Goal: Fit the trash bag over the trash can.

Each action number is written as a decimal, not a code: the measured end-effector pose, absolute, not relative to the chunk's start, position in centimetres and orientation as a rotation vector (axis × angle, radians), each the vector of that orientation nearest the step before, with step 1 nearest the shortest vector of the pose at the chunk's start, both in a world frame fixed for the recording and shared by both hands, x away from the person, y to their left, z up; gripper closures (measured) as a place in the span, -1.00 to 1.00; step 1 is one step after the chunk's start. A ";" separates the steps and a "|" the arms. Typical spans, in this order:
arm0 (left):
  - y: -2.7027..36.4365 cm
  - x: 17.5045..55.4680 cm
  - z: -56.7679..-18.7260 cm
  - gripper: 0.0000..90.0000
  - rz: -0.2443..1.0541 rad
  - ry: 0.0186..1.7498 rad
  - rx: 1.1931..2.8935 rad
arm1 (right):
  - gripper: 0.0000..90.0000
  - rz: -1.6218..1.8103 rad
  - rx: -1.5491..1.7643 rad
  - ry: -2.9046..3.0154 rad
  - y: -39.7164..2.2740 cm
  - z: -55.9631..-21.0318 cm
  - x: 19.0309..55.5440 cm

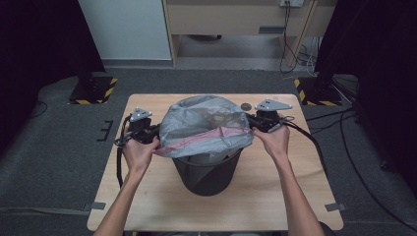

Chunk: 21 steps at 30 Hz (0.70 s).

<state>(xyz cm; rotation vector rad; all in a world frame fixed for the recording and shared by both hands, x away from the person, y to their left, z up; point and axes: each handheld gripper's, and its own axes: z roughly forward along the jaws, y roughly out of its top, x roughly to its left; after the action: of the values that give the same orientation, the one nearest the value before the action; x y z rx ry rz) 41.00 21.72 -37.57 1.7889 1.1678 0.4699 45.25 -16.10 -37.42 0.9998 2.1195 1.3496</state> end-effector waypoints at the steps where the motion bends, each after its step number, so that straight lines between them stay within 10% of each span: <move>1: 21.9 40.9 -37.7 0.98 0.463 1.147 1.774 | 1.00 1.382 1.012 2.102 -16.2 -37.6 45.2; 8: 24.2 38.9 -36.9 0.17 0.570 1.087 1.502 | 0.29 1.523 1.098 1.958 -18.3 -36.8 44.4; 21: 23.8 31.1 -33.8 0.02 0.537 0.860 1.419 | -0.07 1.873 0.968 1.826 -20.9 -34.0 38.7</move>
<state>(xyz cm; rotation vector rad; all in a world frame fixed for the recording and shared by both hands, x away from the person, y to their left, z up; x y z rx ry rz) 31.14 23.82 -33.85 1.4190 0.8604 0.5365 38.69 -20.85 -34.02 0.9684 1.8260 1.8727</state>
